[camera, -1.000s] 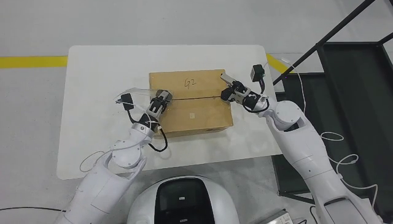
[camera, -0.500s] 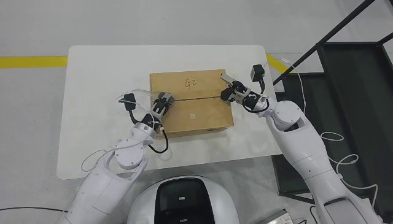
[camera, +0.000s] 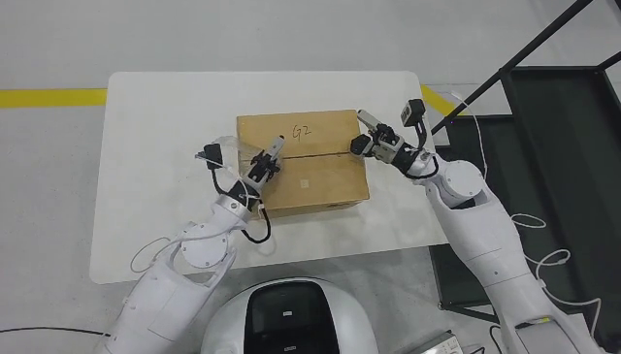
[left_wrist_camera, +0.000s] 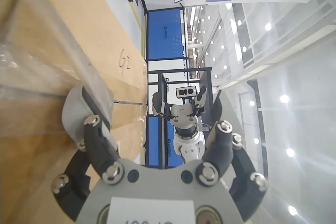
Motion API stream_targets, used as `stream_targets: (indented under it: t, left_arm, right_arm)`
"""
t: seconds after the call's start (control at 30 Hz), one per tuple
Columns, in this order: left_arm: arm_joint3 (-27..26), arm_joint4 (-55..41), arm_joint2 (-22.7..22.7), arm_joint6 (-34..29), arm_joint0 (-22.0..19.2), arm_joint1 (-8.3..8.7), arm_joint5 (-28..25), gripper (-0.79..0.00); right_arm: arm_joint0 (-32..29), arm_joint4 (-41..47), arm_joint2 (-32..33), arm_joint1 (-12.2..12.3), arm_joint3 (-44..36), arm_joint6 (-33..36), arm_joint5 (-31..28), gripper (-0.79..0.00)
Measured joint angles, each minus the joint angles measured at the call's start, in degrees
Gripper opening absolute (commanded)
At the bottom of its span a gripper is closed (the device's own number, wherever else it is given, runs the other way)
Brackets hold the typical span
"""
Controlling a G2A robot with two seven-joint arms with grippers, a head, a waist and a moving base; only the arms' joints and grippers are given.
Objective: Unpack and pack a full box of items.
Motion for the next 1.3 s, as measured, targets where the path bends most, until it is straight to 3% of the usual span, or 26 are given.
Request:
stream_targets:
  t: [0.4,0.6,0.8,1.1,1.3]
  left_arm:
    - [5.3,0.2,3.0,-6.0,-3.4,-1.73,-14.8,0.000]
    - [4.3,-2.4,0.6,-9.4,-1.7,-1.42,-21.9,0.000]
    - [0.5,-8.6,-6.4,-14.0,3.2,0.10,-18.6,0.000]
    - [-8.1,-9.0,-18.6,-17.9,11.5,2.30,-18.5,0.000]
    - [-9.4,-3.4,-22.9,-20.8,11.3,3.09,-13.1,0.000]
  right_arm:
    - [-3.9,0.7,3.3,0.3,-2.7,-1.0,-0.3,0.000]
    - [-4.2,-0.1,2.7,0.3,-4.5,0.5,-0.4,0.000]
    - [-3.7,-2.1,1.6,0.2,-5.9,2.2,0.6,0.000]
    - [-3.0,-3.8,1.2,0.2,-6.5,2.0,1.5,0.000]
    - [-3.0,-4.6,1.3,0.5,-7.6,7.5,2.5,0.000]
